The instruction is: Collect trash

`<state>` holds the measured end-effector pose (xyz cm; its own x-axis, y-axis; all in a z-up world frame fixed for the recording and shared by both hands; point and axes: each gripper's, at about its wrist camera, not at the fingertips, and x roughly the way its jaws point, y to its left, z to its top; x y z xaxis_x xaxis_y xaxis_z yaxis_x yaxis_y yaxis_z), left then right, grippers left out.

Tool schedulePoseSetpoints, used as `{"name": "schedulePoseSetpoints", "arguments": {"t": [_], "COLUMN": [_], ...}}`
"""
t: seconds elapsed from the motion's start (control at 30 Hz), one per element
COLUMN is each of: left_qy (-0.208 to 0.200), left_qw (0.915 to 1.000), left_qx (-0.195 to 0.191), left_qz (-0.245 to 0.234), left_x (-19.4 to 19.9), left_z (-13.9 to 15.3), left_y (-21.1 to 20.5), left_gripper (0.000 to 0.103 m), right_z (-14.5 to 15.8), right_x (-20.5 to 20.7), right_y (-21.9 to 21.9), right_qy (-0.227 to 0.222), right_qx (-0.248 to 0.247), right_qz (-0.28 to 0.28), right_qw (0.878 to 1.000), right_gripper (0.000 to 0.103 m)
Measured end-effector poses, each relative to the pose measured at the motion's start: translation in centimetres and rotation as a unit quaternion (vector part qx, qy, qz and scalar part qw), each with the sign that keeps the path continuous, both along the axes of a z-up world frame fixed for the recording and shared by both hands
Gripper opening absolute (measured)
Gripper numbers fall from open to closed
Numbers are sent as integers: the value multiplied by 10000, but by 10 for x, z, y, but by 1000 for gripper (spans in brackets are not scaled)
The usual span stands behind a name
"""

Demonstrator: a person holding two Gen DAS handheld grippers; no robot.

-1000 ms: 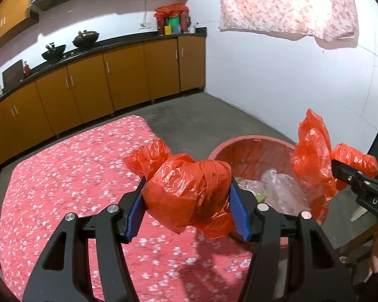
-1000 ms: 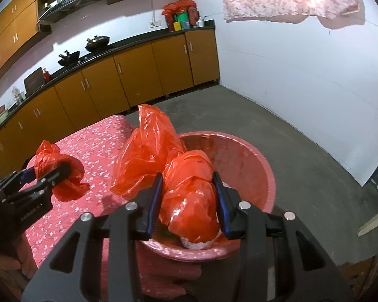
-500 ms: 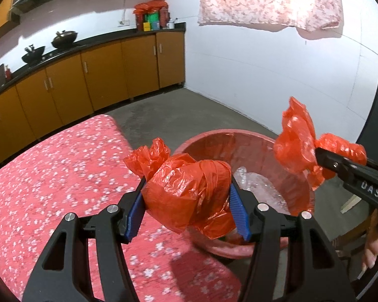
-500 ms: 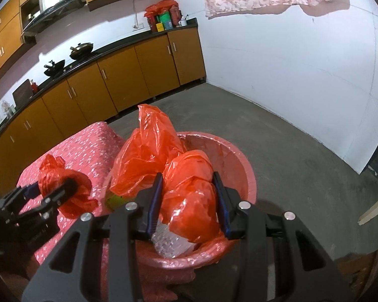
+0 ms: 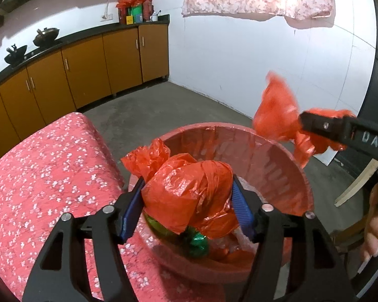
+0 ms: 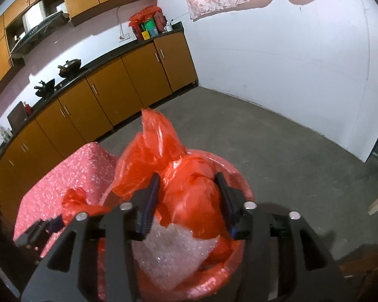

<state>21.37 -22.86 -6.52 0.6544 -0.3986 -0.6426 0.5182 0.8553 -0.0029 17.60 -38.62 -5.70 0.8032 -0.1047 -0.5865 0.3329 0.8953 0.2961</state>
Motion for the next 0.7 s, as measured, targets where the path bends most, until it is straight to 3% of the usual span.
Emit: {"name": "schedulePoseSetpoints", "arguments": {"t": [0.23,0.47,0.57,0.7], "left_qy": [219,118,-44,-517], "left_qw": [9997,9996,9992,9964], "left_qx": [-67,-265,-337,-377], "left_qz": [59,56,230,562], "left_x": [3,-6,-14,-39], "left_z": [-12,0,12,30], "left_y": [9,20,37,70], "left_gripper": [75,78,80,90], "right_z": [-9,-4,4,20], "right_x": [-5,-30,-44,-70], "right_y": [-6,0,12,36], "right_qy": [-25,-179,-311,-584], "right_qx": [-31,-141,-424,-950], "right_qz": [-20,-188,-196,-316], "right_qw": [10000,9996,9984,9933], "right_gripper": [57,69,81,97]}}
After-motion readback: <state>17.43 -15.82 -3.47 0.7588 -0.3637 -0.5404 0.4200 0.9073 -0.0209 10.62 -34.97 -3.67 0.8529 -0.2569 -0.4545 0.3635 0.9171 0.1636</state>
